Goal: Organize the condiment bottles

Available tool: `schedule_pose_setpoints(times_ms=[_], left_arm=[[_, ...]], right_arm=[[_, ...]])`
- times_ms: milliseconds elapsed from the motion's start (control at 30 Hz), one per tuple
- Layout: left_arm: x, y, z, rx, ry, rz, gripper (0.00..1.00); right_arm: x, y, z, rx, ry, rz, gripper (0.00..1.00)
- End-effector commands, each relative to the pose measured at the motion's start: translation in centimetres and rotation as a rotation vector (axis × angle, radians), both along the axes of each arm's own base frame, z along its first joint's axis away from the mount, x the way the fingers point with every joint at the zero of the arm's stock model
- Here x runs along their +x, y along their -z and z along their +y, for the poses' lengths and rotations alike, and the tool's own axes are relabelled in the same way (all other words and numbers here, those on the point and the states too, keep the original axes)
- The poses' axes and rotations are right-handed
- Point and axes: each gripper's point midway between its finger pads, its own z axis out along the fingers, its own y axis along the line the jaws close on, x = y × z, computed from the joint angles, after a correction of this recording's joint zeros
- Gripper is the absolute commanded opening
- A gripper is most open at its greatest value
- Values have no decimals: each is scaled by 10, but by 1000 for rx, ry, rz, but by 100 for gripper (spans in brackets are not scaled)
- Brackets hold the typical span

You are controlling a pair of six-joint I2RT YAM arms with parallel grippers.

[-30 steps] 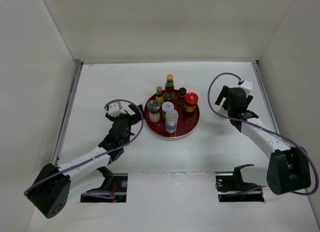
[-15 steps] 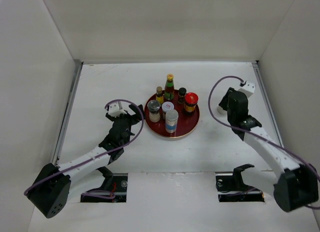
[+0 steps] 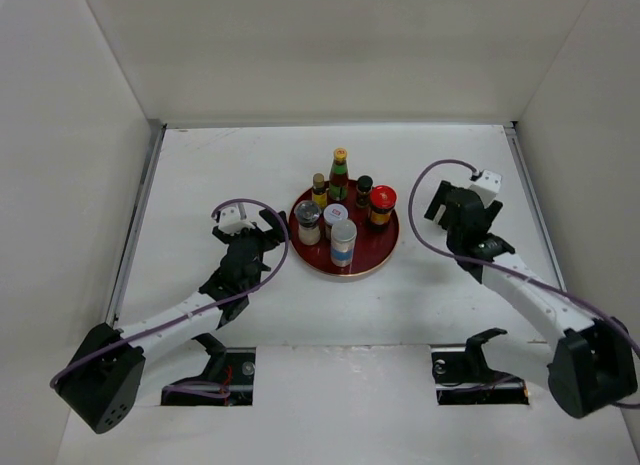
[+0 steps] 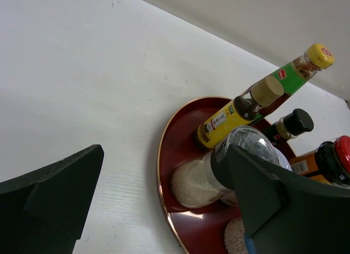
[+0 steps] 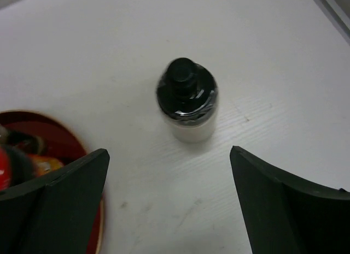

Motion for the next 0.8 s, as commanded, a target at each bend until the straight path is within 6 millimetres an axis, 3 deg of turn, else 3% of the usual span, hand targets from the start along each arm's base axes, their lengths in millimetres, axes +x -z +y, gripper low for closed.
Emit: schedule_pose_setpoints(times_ms=[0, 100, 300, 467, 533, 600, 667, 767], left_arm=[[3, -14, -3, -42, 2, -42, 100], [2, -13, -1, -41, -1, -41, 100], [3, -12, -3, -41, 7, -39, 100], [2, -13, -1, -44, 2, -43, 100], [3, -12, -2, -43, 2, -42, 100], [3, -11, -2, -40, 4, -38, 100], [3, -11, -3, -39, 5, -37, 100], [3, -12, -2, -42, 1, -40, 100]], right_arm=[[25, -8, -21, 2, 79, -3, 100], [47, 3, -34, 17, 92, 41, 100], [82, 14, -38, 72, 39, 70, 100], [93, 43, -34, 92, 11, 141, 92], [92, 49, -33, 91, 13, 156, 83], [90, 46, -36, 83, 29, 149, 65], [85, 34, -42, 63, 67, 117, 48], [69, 5, -36, 37, 81, 41, 41]])
